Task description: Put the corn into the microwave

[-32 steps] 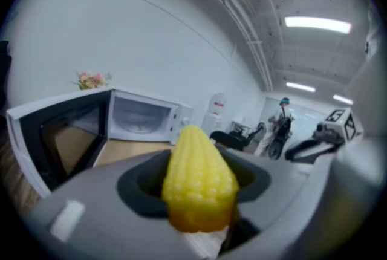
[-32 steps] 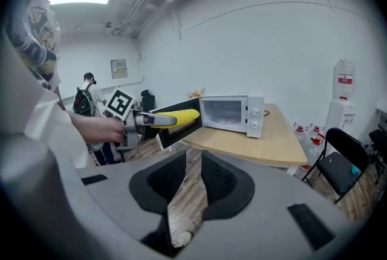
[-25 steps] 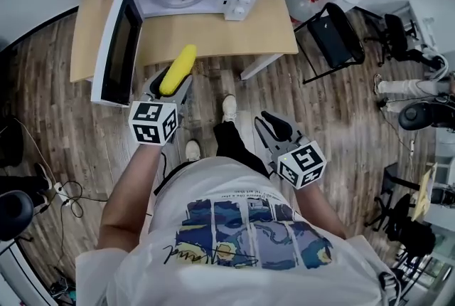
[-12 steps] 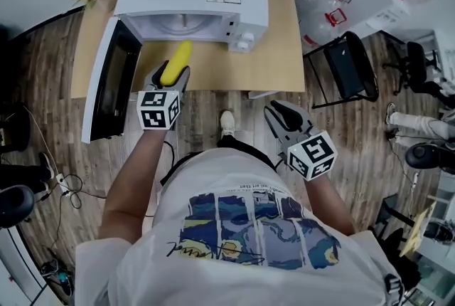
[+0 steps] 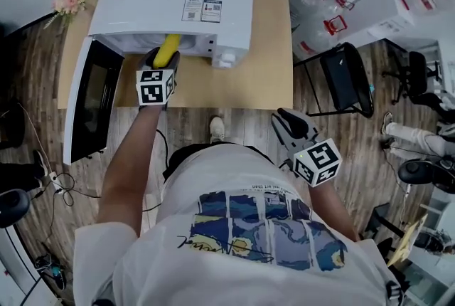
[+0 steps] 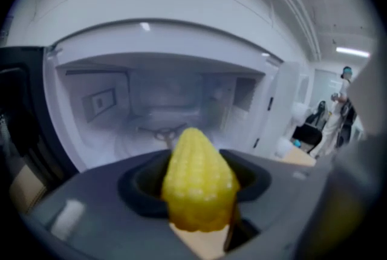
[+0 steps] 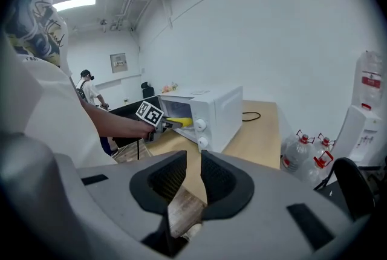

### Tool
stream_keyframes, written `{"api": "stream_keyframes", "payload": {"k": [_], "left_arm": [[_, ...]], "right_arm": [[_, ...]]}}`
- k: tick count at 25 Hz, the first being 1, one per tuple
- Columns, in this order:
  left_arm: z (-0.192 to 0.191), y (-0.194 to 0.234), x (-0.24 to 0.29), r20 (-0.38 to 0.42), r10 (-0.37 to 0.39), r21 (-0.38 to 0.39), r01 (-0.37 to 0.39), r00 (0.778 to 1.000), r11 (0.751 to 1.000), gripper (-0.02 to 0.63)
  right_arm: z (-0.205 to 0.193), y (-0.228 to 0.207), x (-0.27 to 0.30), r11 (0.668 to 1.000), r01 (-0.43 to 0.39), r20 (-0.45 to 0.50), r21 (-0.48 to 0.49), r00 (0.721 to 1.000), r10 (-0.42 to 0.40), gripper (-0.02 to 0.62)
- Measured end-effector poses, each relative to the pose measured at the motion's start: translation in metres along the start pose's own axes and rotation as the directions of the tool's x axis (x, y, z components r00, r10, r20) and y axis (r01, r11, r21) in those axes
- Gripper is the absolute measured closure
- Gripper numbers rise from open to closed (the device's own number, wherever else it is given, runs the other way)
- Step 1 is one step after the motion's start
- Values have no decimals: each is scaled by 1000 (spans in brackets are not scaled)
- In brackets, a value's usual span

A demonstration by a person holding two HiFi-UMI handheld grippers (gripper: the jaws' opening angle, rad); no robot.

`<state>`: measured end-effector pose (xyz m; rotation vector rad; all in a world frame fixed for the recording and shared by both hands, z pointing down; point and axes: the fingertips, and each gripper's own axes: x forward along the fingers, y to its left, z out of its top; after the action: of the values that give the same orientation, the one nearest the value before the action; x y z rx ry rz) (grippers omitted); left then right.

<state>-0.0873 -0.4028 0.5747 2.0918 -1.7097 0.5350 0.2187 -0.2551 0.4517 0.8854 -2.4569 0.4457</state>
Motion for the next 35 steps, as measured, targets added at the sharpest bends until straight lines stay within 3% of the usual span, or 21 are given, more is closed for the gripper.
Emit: {"api": "stream_keyframes", "payload": {"k": [18, 30, 35], "left_arm": [[24, -4, 91, -26, 97, 64, -95, 995, 993, 351], [22, -4, 102, -71, 124, 118, -115, 990, 986, 341], [23, -7, 97, -69, 96, 110, -88, 993, 990, 313]], "right_arm": [[5, -65, 3, 1000, 1, -12, 19, 1000, -1, 529], [8, -74, 20, 999, -29, -14, 18, 999, 29, 529], [13, -67, 26, 999, -53, -13, 7, 998, 53, 529]]}}
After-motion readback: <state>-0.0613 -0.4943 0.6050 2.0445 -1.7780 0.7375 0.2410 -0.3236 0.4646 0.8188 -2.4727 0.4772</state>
